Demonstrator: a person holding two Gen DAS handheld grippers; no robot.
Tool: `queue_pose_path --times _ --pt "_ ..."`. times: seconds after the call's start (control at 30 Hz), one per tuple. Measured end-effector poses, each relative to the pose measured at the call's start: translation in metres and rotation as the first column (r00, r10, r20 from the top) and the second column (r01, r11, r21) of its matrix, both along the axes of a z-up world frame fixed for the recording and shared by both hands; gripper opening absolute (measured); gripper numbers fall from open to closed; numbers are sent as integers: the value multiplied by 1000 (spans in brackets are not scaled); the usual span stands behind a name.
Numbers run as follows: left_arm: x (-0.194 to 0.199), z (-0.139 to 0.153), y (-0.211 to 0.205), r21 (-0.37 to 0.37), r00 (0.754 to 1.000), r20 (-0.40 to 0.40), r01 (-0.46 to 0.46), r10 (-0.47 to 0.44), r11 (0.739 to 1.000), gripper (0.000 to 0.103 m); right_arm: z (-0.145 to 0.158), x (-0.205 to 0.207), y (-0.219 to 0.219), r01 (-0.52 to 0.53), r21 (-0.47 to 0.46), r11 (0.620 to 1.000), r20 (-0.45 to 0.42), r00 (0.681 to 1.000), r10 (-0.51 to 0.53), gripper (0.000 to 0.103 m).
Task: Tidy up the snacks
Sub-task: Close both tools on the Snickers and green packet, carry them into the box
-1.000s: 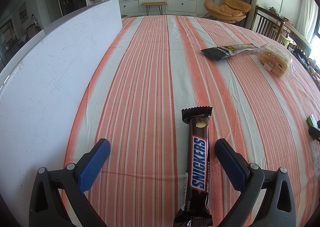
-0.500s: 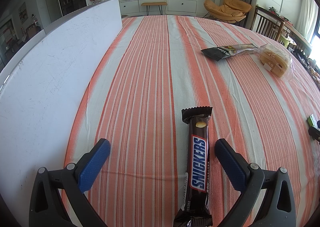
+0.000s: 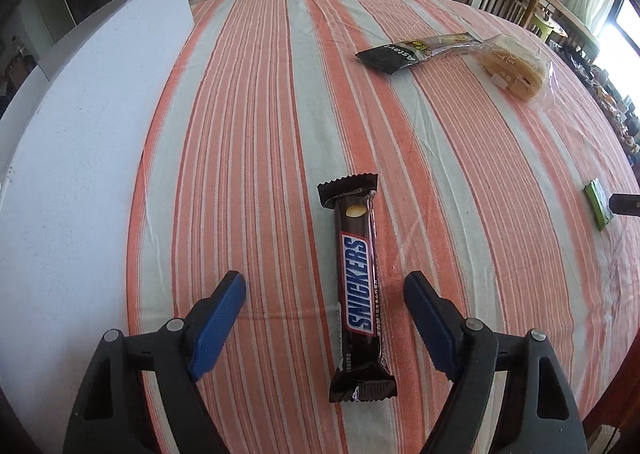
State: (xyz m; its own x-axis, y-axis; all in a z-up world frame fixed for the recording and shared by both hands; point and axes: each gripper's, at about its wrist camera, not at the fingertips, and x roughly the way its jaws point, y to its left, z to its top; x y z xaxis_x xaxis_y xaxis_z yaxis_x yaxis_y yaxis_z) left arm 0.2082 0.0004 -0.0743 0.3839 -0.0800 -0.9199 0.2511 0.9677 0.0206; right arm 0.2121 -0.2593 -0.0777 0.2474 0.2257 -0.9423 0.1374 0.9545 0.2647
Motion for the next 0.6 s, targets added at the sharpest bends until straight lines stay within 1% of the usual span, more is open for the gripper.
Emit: queue_pose_path --times 0.03,0.07,0.1,0.13,0.17,0.2,0.23,0.33,0.43,0.5,0.53,0.6 --pt "-3 1 -3 -3 1000 15 10 -10 1000 63 0 2 9 -29 -15 999 -9 1000 29 87" --pt "-6 2 -5 -17 1000 22 16 -16 1000 57 -2 4 17 -59 -35 998 -19 998 59 85" --pt "-9 3 -7 -12 999 34 19 -19 1000 40 -6 4 25 -82 -71 994 -35 996 79 85" --pt "-12 3 -8 -20 999 43 29 -28 999 17 -10 3 31 -83 -119 989 -40 996 79 85" --pt "-14 4 -8 -15 999 45 29 -29 999 17 -13 4 34 -83 -158 984 -35 996 78 78" --pt "-17 4 -7 -20 999 47 28 -27 999 17 -12 3 37 -87 -220 972 -15 996 86 57" --pt "-20 7 -4 -40 999 48 27 -25 999 17 -11 4 41 -103 -256 961 -5 994 105 51" --pt "-34 21 11 -150 998 58 9 -1 989 17 -6 -2 37 -77 -212 974 8 997 81 50" --pt "-49 49 32 -291 997 69 -10 32 957 17 15 -13 45 -72 -136 988 43 996 78 50" --pt "-57 76 52 -376 994 89 -26 64 926 17 41 -18 66 -101 -67 993 86 991 106 50" --pt "-60 91 63 -401 991 105 -30 78 915 17 57 -19 83 -132 -42 990 116 984 136 50" --pt "-63 123 89 -414 980 159 -42 117 909 17 95 -19 129 -217 -7 976 196 957 215 50"
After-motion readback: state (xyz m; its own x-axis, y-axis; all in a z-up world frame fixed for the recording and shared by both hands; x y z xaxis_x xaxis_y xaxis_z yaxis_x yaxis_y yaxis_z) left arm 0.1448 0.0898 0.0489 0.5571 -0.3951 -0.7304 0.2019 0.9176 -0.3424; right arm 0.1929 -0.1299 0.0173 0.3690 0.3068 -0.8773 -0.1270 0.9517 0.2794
